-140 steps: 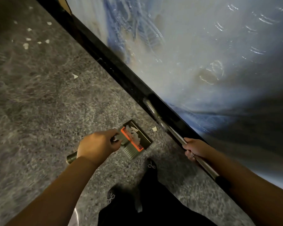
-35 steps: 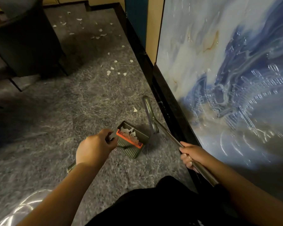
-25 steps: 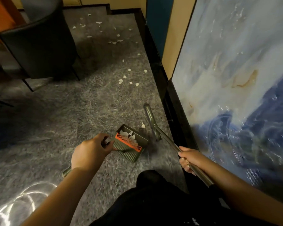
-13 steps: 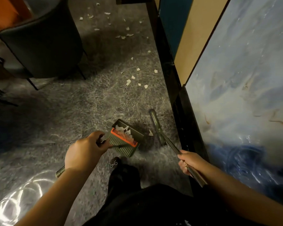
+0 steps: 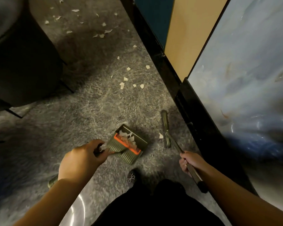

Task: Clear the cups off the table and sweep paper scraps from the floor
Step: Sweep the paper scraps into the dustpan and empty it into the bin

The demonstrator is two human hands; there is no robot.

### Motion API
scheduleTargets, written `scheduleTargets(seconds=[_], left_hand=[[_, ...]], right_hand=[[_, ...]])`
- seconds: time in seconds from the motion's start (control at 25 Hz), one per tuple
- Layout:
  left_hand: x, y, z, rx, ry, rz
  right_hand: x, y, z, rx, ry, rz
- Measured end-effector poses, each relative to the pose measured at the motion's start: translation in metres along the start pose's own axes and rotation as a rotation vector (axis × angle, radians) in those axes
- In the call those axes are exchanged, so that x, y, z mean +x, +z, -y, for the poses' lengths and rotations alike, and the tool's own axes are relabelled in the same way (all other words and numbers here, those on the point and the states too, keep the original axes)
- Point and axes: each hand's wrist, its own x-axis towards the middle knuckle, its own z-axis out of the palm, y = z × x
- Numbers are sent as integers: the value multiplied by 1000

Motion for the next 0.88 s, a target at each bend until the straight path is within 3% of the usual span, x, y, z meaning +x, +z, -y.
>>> scheduleTargets(seconds=[0.52,0.88], left_hand=[[67,4,54,18,-59,-44],[171,9,32,3,-202,-42]], right_hand=[[74,92,64,-19,35,-33],[108,142,207,-176,-94,15]])
